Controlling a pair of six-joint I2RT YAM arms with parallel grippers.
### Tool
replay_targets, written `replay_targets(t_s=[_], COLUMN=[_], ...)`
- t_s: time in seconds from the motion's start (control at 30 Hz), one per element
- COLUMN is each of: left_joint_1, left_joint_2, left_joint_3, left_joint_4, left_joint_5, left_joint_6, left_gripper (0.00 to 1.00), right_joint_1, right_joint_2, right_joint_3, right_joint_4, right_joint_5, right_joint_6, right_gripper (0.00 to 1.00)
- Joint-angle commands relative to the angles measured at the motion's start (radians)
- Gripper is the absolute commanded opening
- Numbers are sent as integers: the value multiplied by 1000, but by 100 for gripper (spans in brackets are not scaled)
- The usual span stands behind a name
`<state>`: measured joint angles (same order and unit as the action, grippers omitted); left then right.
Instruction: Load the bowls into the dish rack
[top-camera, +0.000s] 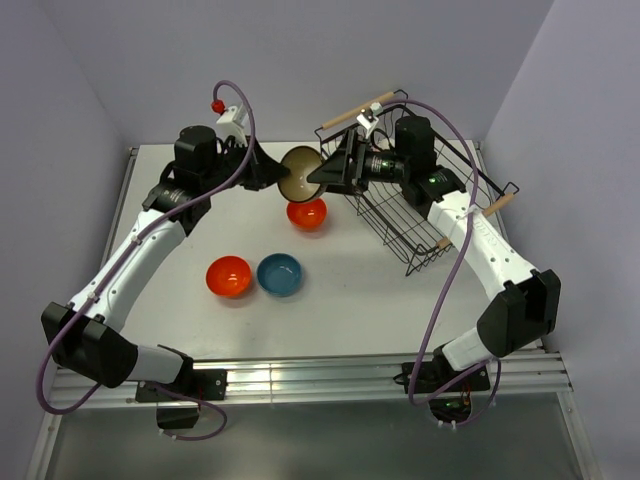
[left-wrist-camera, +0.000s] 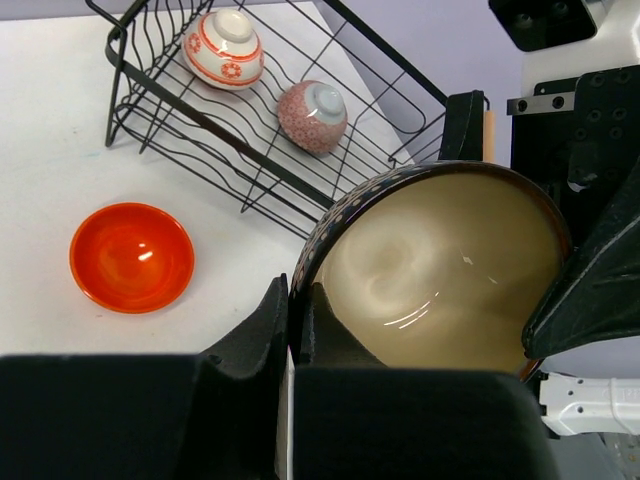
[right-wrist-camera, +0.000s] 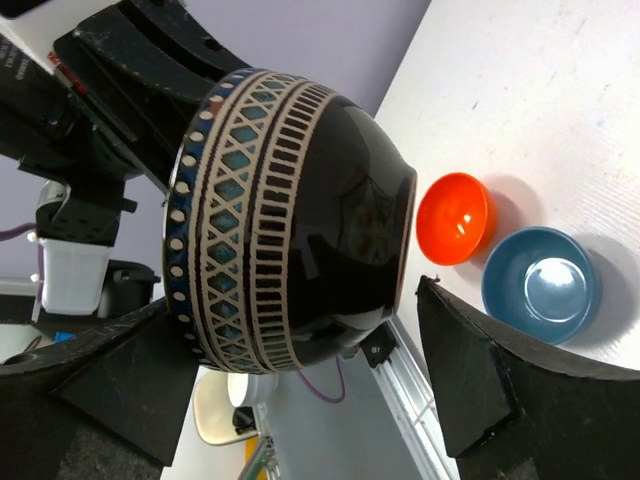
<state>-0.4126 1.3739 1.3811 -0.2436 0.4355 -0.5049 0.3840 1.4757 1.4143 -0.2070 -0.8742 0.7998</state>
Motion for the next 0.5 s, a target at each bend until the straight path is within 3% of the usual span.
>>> replay_targets(t_s=[0.0, 0.33, 0.43, 0.47], left_joint_1=[-3, 0, 0, 0], left_joint_2=[-15, -21, -18, -16], left_joint_3=[18, -16, -16, -16], left_joint_4=[135, 153, 152, 150], left_joint_5=[52, 82, 77, 78], left_joint_6=[-50, -83, -83, -83], left_gripper=[0, 0, 0, 0], right_joint_1=[7, 7, 7, 7], right_joint_2=[-5, 6, 0, -3], right_joint_3=[12, 9, 0, -3], right_joint_4=[73, 135, 136, 136], right_joint_5=[-31, -80, -82, -82], right_joint_6=[19, 59, 59, 59], right_gripper=[88, 79, 67, 58])
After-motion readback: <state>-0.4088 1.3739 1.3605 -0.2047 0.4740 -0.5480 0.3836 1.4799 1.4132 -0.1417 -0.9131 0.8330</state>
